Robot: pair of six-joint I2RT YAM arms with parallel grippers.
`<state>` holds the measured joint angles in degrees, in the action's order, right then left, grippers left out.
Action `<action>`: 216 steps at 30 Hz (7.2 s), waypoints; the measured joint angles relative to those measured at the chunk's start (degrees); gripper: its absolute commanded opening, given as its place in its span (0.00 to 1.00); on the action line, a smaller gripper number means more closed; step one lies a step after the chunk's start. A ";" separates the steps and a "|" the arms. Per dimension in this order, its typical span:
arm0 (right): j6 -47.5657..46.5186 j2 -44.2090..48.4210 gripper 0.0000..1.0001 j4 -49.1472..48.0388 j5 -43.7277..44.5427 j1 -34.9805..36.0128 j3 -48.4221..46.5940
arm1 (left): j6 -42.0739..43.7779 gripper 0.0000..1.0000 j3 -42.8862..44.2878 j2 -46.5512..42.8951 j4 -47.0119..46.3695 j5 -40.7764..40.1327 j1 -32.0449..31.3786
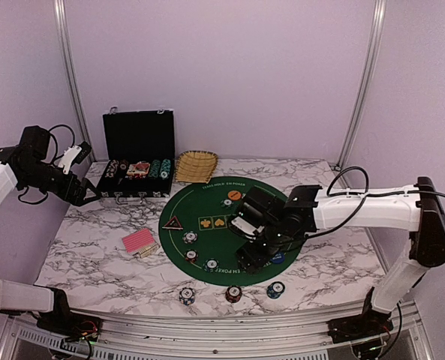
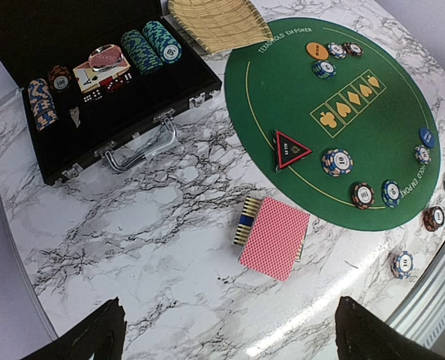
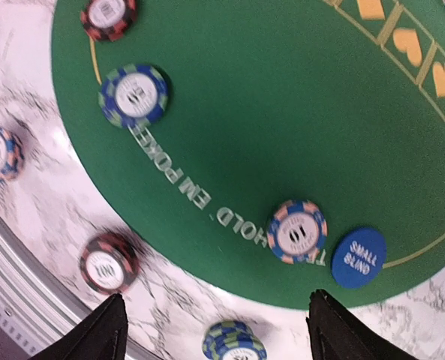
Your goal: Distribute texas hold em gaming equipment
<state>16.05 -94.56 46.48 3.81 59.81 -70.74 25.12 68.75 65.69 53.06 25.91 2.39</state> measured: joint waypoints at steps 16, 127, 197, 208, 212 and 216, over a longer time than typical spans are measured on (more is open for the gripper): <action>5.05 6.93 0.93 2.38 -0.39 -2.47 15.58 | -0.02 0.99 0.76 0.00 0.00 0.22 0.00; -1.49 -0.50 0.77 -4.02 5.97 -22.80 7.43 | 1.05 0.99 0.79 -0.09 0.02 0.15 0.00; 0.22 4.55 0.28 4.17 0.94 -15.91 6.84 | 3.23 0.99 -1.40 1.81 0.00 -1.62 -1.03; -1.77 -6.49 0.32 -1.90 4.09 -23.93 4.00 | 5.68 0.99 -4.31 3.21 0.04 -4.07 -3.63; -2.80 -8.09 0.36 -3.37 4.42 -25.70 4.00 | 6.36 0.99 -5.20 2.99 0.07 -4.20 -3.65; -2.97 -8.96 0.42 -4.46 4.42 -26.03 4.00 | 7.06 0.99 -5.55 2.84 0.07 -4.17 -3.65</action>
<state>13.08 -103.53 42.02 8.23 33.78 -66.74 32.18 63.20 68.53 53.12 21.74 -1.26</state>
